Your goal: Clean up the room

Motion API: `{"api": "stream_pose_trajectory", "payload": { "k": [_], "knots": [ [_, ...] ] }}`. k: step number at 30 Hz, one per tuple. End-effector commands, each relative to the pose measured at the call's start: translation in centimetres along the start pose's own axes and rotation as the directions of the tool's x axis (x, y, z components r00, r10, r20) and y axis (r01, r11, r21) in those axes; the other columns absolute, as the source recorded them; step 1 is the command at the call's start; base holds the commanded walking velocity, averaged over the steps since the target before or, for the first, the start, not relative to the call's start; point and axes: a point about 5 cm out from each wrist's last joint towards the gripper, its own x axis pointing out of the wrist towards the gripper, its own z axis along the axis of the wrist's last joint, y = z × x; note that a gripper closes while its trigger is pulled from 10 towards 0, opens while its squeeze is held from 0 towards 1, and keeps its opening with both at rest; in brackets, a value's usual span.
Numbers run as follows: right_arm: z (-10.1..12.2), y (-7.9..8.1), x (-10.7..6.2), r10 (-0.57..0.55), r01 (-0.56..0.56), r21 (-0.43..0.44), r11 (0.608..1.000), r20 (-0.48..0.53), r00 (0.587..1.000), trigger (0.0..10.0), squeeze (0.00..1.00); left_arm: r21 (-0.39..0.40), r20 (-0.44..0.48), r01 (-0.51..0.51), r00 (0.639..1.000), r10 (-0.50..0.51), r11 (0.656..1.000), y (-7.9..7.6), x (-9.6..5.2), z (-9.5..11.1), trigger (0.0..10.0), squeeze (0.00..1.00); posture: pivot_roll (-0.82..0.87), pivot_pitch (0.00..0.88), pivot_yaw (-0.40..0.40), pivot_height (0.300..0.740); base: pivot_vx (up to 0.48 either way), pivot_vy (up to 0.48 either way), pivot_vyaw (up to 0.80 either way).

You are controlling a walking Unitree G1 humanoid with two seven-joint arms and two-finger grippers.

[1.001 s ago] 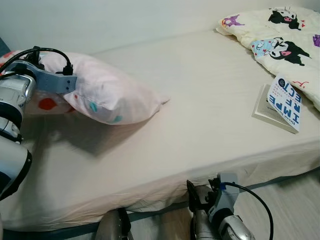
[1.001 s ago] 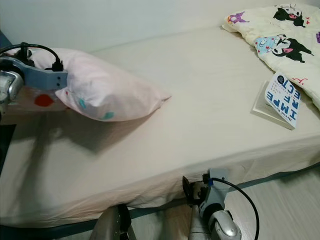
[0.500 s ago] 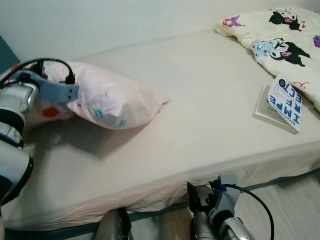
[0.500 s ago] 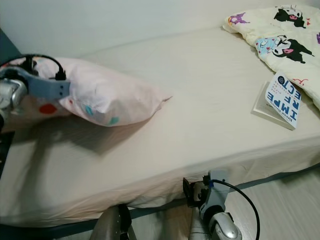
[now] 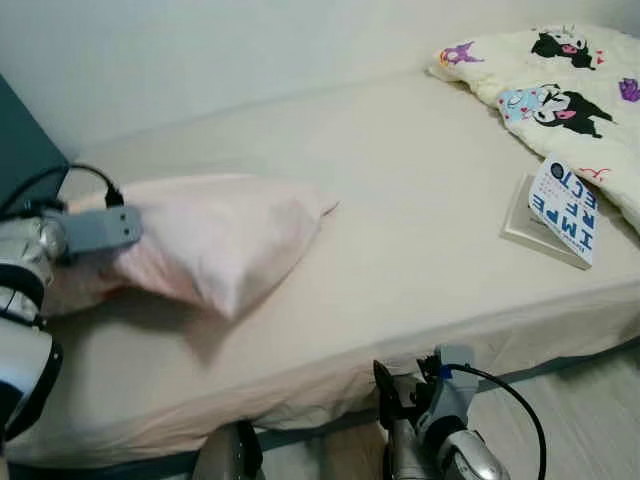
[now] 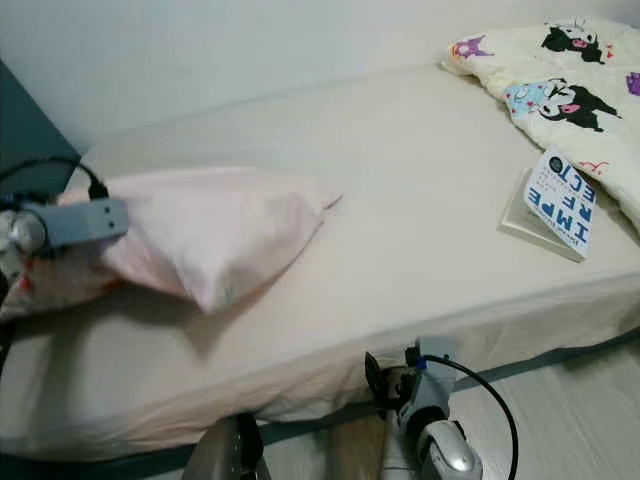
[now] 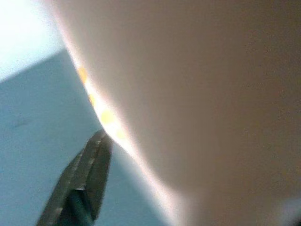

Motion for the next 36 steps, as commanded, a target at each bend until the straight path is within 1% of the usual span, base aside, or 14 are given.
{"api": "stream_pose_trajectory", "payload": {
  "k": [1, 4, 10, 13, 16, 19, 20, 22, 23, 25, 27, 33, 35, 36],
  "knots": [
    [-1.0, 0.0, -0.2, 0.0, 0.001, 0.029, 1.0, -0.039, 0.999, 10.0, 0.0, -0.003, -0.024, 0.167, 0.986, -0.167, 0.986, -2.1, -0.1, -2.1, 10.0, 1.0, -0.21, 0.18, 0.108, 0.581, 0.0, 0.0, 0.0],
    [-1.0, 0.0, -0.1, 0.003, -0.002, 0.032, 0.999, -0.041, 0.999, 10.0, 0.0, -0.02, -0.003, 0.242, 0.97, -0.242, 0.97, -3.0, -0.1, -2.5, 10.0, 1.0, -0.2, 0.176, 0.106, 0.581, 0.0, 0.0, 0.0],
    [-1.0, 0.0, 0.2, 0.007, -0.006, 0.032, 0.999, -0.044, 0.999, 10.0, 0.0, -0.306, 0.287, 0.362, 0.917, -0.277, 0.88, -4.2, -0.2, -1.7, 10.0, 1.0, -0.18, 0.166, 0.103, 0.581, 0.0, 0.0, 0.0],
    [-1.0, -0.1, 0.4, 0.01, -0.009, 0.032, 0.999, -0.048, 0.999, 10.0, 0.0, -0.472, 0.589, 0.527, 0.785, -0.192, 0.707, -3.7, -0.8, 0.6, 10.0, 1.0, -0.16, 0.162, 0.104, 0.581, 0.0, 0.0, 0.0],
    [-0.9, -0.2, 0.5, 0.012, -0.011, 0.032, 0.999, -0.049, 0.999, 10.0, 0.0, -0.505, 0.662, 0.582, 0.735, -0.146, 0.638, -3.6, -1.0, 1.2, 10.0, 1.0, -0.15, 0.161, 0.107, 0.581, 0.0, 0.0, 0.0],
    [-0.9, -0.4, 0.9, 0.015, -0.013, 0.027, 1.0, -0.053, 0.998, 10.0, 0.0, -0.691, 0.703, 0.679, 0.711, 0.014, 0.25, -4.2, -0.5, 0.9, 10.0, 1.0, -0.13, 0.153, 0.103, 0.581, 0.0, 0.0, 0.0],
    [-0.9, -0.4, 0.9, 0.015, -0.013, 0.027, 1.0, -0.053, 0.998, 10.0, 0.0, -0.691, 0.703, 0.679, 0.711, 0.014, 0.25, -4.2, -0.5, 0.9, 10.0, 1.0, -0.13, 0.153, 0.103, 0.581, 0.0, 0.0, 0.0],
    [-0.9, -0.5, 1.0, 0.018, -0.017, 0.025, 1.0, -0.058, 0.998, 10.0, 0.0, -0.76, 0.649, 0.65, 0.76, 0.039, -0.012, -5.6, -0.6, 0.8, 10.0, 1.0, -0.12, 0.147, 0.102, 0.581, 0.0, 0.0, 0.0],
    [-0.9, -0.5, 1.0, 0.018, -0.017, 0.025, 1.0, -0.058, 0.998, 10.0, 0.0, -0.76, 0.649, 0.65, 0.76, 0.039, -0.012, -5.6, -0.6, 0.8, 10.0, 1.0, -0.12, 0.147, 0.102, 0.581, 0.0, 0.0, 0.0],
    [-1.0, -0.6, 1.3, 0.026, -0.025, 0.019, 1.0, -0.066, 0.997, 10.0, 0.0, -0.827, 0.508, 0.506, 0.859, 0.061, -0.245, -7.8, -0.5, -0.3, 10.0, 1.0, -0.11, 0.138, 0.096, 0.581, 0.0, 0.0, 0.0],
    [-1.0, -0.7, 1.4, 0.029, -0.028, 0.016, 0.999, -0.07, 0.997, 10.0, 0.0, -0.834, 0.442, 0.438, 0.894, 0.068, -0.335, -8.8, -0.5, -0.8, 10.0, 1.0, -0.1, 0.137, 0.098, 0.581, 0.0, 0.0, 0.0],
    [-1.0, -0.8, 1.7, 0.033, -0.032, 0.012, 0.999, -0.078, 0.996, 10.0, 0.0, -0.817, 0.285, 0.343, 0.939, 0.193, -0.463, -11.2, 1.4, -0.7, 10.0, 1.0, -0.08, 0.127, 0.089, 0.581, 0.0, 0.0, 0.0],
    [-0.9, -1.0, 2.0, 0.037, -0.037, 0.006, 0.999, -0.085, 0.996, 10.0, 0.0, -0.782, 0.13, 0.234, 0.968, 0.216, -0.578, -14.8, -1.5, -1.9, 10.0, 1.0, -0.07, 0.119, 0.082, 0.581, 0.0, 0.0, 0.0],
    [-0.9, -1.0, 2.0, 0.037, -0.037, 0.006, 0.999, -0.085, 0.996, 10.0, 0.0, -0.782, 0.13, 0.234, 0.968, 0.216, -0.578, -14.8, -1.5, -1.9, 10.0, 1.0, -0.07, 0.119, 0.082, 0.581, 0.0, 0.0, 0.0]
  ]
}}
